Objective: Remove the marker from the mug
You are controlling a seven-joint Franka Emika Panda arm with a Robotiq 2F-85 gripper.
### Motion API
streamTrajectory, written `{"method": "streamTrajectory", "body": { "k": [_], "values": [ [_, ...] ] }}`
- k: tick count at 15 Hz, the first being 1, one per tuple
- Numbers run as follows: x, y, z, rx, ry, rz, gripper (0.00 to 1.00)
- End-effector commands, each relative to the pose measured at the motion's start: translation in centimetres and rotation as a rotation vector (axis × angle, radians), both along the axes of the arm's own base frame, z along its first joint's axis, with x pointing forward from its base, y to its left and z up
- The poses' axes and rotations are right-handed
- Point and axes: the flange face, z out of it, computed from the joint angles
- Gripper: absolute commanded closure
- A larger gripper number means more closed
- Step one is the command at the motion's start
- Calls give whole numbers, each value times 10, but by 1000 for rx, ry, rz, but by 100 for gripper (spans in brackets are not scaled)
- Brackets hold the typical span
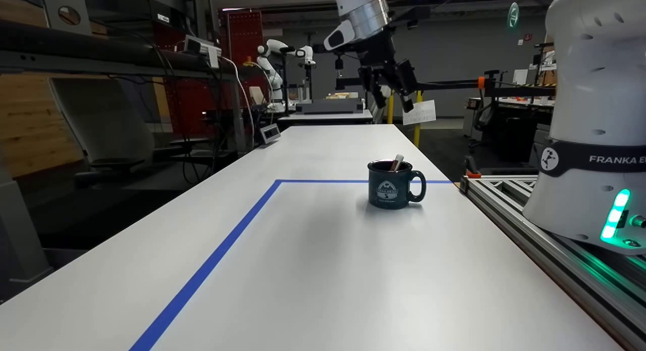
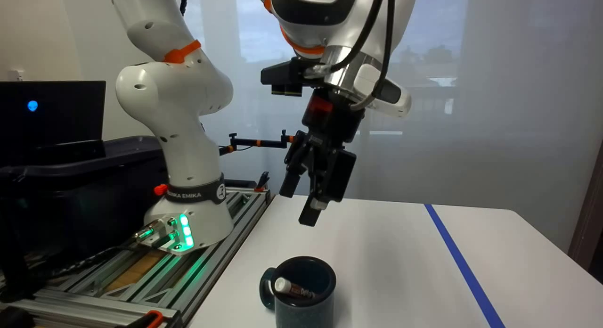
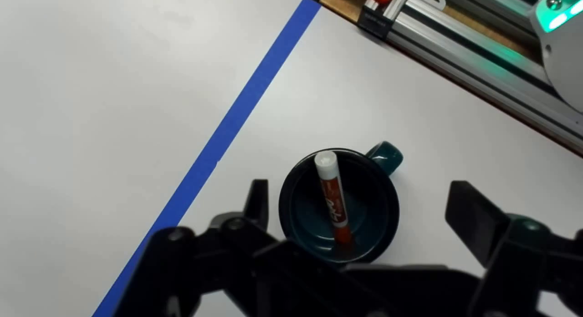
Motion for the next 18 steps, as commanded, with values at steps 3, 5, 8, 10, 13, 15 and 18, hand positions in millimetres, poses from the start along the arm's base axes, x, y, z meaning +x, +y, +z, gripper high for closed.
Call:
{"method": "streamTrajectory", "body": {
  "k": [3,5,8,10,13,15,18],
  "values": [
    [0,-1,-6,0,15,12,0],
    [5,3,-17,6,34,39,0],
    [9,9,-37,5,64,65,0],
    [14,11,-48,3,73,78,0],
    [21,13,-63,10,65,95,0],
    [25,15,-73,14,67,107,0],
    [28,17,-85,18,79,122,26]
  ]
}}
